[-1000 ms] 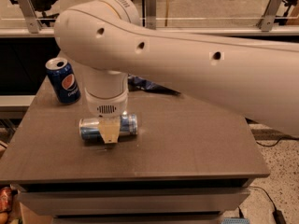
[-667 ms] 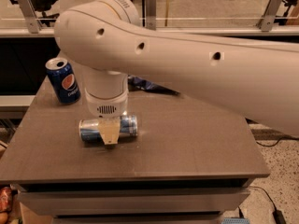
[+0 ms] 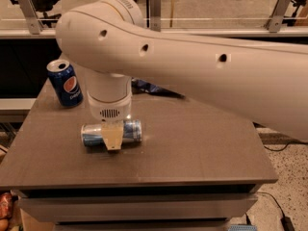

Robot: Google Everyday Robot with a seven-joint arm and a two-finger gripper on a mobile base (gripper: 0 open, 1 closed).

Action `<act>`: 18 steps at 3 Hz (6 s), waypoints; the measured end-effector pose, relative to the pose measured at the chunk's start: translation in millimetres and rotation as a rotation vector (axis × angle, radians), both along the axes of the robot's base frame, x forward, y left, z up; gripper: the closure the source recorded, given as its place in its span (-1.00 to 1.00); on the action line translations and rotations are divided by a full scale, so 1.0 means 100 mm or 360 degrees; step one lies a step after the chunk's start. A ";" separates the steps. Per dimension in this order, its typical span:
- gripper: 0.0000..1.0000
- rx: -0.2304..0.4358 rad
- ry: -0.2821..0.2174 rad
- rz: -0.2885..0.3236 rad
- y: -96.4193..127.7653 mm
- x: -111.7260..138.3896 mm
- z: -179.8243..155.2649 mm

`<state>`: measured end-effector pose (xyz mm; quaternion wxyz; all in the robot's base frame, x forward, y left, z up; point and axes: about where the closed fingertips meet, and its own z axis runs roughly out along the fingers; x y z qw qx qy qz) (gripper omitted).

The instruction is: Place redbull can upright

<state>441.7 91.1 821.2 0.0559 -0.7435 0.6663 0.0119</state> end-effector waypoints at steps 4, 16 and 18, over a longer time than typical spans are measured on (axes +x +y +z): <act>1.00 0.0229 -0.0159 -0.0090 -0.20 0.16 0.43; 1.00 0.1480 -0.0234 -0.0112 0.00 0.35 0.57; 1.00 0.1636 -0.0260 -0.0166 0.00 0.31 0.55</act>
Offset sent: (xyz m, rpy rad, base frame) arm 0.0119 -0.0142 0.0305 0.0928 -0.0710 -0.0481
